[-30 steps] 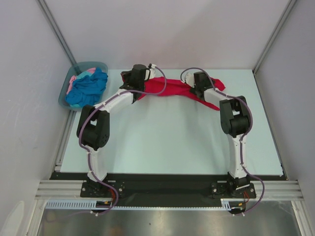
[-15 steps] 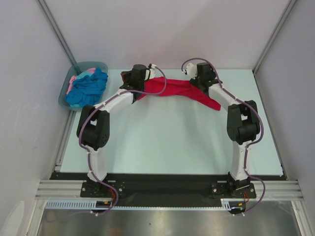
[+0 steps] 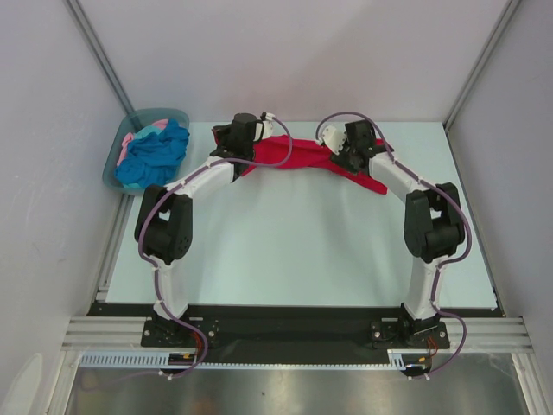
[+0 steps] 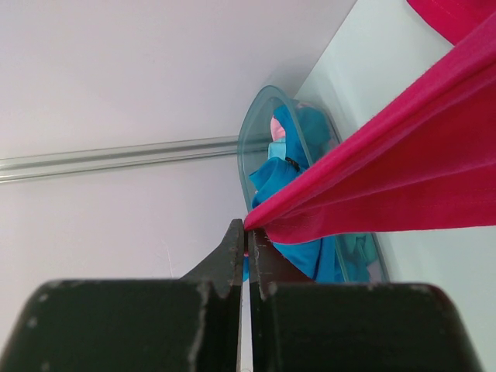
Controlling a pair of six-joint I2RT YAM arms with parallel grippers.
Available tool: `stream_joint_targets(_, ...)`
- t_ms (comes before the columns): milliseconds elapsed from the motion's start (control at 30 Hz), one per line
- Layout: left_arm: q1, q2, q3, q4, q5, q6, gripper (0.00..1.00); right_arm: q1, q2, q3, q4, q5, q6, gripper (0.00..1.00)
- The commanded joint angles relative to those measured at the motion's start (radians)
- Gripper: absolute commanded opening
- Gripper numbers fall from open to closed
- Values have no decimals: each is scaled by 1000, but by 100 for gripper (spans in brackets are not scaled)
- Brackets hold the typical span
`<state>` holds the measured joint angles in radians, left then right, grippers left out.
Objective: Fold and stack the t-shirts
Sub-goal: Flatten the tshirt out
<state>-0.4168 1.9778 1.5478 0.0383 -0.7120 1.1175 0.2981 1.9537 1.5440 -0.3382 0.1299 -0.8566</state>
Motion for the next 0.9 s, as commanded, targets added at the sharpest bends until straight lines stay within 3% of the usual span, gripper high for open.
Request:
stream_joint_targets(0,-4,-33,11,12,-20,2,0,3,2,5,-18,-38,11,53)
stream_joint_targets(867,-4,-22,17,14,-32,2,0,35,149,116,8,-35,25,46)
